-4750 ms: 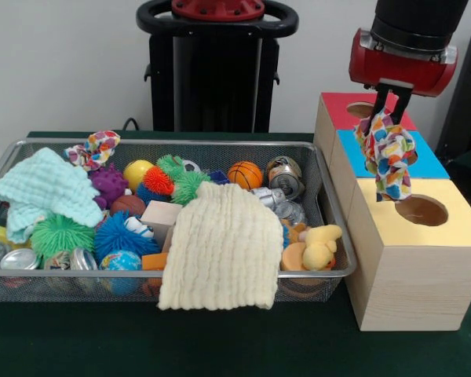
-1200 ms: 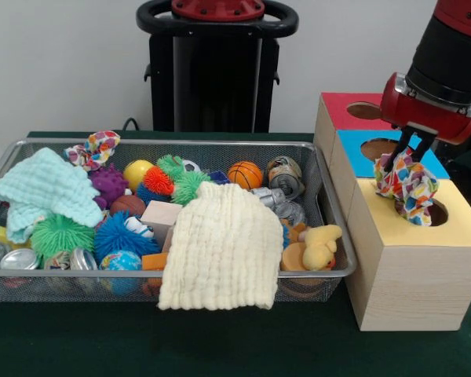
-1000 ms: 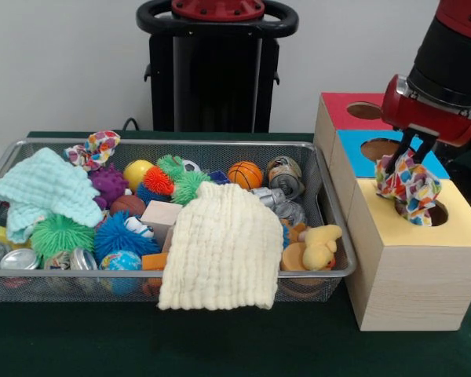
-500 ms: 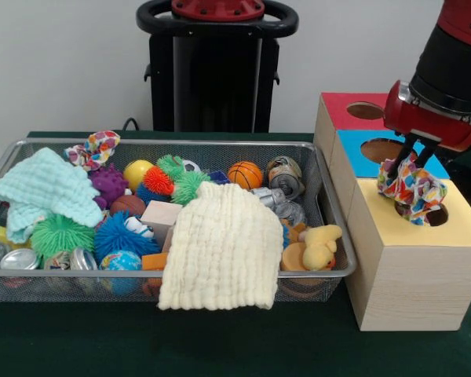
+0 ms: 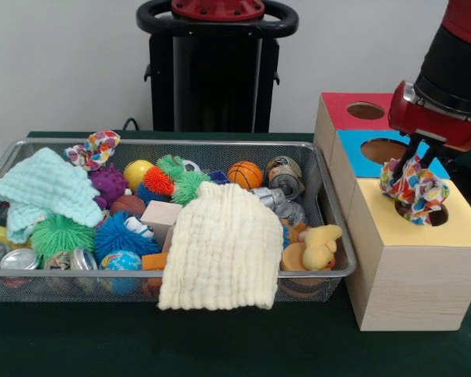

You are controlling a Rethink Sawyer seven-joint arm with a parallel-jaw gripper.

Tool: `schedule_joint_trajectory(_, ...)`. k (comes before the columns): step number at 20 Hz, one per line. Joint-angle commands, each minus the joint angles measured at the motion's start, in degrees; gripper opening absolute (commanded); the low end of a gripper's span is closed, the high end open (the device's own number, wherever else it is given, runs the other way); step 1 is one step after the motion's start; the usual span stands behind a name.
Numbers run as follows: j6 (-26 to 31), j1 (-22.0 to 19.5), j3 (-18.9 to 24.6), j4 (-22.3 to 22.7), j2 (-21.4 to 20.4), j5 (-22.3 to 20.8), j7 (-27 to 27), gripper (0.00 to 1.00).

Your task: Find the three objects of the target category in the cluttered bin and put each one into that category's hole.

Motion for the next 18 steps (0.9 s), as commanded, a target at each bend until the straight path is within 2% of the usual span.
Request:
schedule_joint_trajectory(1, 4.37, -0.09, 1.9, 0.49, 2.56, 1.23, 15.6, 0.0)
schedule_joint_trajectory(18, 3.37, -0.02, 1.96, -0.82, 3.6, 2.21, 15.59, 0.0)
